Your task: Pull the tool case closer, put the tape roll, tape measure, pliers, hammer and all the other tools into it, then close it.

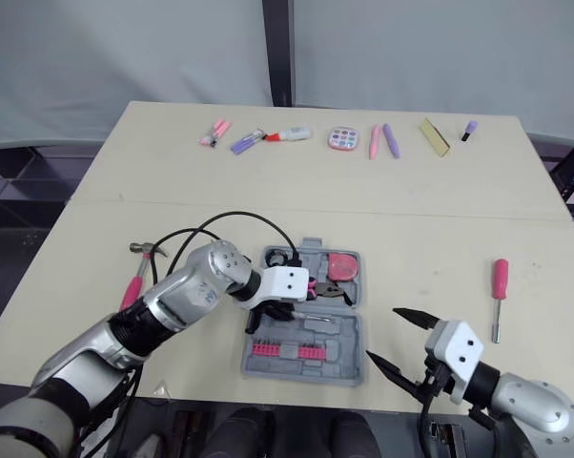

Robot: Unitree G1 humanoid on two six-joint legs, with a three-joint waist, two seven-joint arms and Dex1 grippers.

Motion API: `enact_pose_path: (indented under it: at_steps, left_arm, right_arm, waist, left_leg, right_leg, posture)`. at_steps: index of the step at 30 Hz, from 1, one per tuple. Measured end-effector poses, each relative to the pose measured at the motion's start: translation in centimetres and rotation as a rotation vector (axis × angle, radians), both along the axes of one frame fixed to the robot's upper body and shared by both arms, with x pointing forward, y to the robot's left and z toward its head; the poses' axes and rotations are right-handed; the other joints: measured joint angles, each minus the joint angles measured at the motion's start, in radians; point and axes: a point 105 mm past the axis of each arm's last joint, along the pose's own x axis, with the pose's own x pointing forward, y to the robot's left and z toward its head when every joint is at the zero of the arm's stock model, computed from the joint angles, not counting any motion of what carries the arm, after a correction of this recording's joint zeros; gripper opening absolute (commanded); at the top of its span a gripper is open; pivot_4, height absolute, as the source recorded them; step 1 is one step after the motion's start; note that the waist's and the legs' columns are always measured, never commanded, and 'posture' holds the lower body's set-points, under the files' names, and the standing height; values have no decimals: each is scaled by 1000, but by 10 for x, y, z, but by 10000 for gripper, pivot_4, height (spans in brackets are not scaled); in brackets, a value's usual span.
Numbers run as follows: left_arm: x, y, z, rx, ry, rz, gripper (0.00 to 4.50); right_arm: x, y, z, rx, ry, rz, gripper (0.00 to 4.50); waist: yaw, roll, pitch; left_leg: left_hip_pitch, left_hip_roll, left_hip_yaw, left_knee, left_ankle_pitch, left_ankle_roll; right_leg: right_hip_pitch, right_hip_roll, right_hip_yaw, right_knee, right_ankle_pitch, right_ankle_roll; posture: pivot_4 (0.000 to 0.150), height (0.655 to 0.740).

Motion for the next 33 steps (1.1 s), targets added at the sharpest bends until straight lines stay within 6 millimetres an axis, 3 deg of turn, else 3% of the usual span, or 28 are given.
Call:
enact_pose_path:
  at_steps: [5,11,15,20,27,33]
  left_arm:
    - [-2,0,0,1,41,29,36980]
    - [-1,5,15,-57,110,118,36980]
    - [-4,4,30,-134,131,135,25584]
    - [2,12,35,-205,108,164,1223]
    - [11,27,37,-362,-15,72,523]
    - [3,33,28,-464,-38,-38,523]
  right_arm:
    - [0,0,0,0,-2,0,45000]
    - [1,0,1,0,-5,1,45000]
    - [2,1,3,1,-14,3,45000]
    - [3,1,3,1,-15,3,45000]
    - [3,1,3,1,-18,4,45000]
    - [3,1,4,1,-18,4,45000]
  waist:
    - [0,0,0]
    - [-1,0,0]
    - [-1,0,0]
    - [-1,0,0]
    - [-1,0,0]
    - [-1,0,0]
  left_leg:
    - [0,0,0,0,0,0]
    - [0,0,0,0,0,0]
    - [0,0,0,0,0,0]
    - [0,0,0,0,0,0]
    - [0,0,0,0,0,0]
    - [0,0,0,0,0,0]
  right_leg:
    - [0,0,0,0,0,0]
    - [0,0,0,1,0,0]
    - [0,0,0,0,0,0]
    - [0,0,0,0,0,0]
    - [0,0,-1,0,0,0]
    - [0,-1,-1,1,0,0]
  posture:
    - [1500,7400]
    - [1500,7400]
    - [1500,7400]
    - [1500,7400]
    - [1500,7400]
    - [1500,7400]
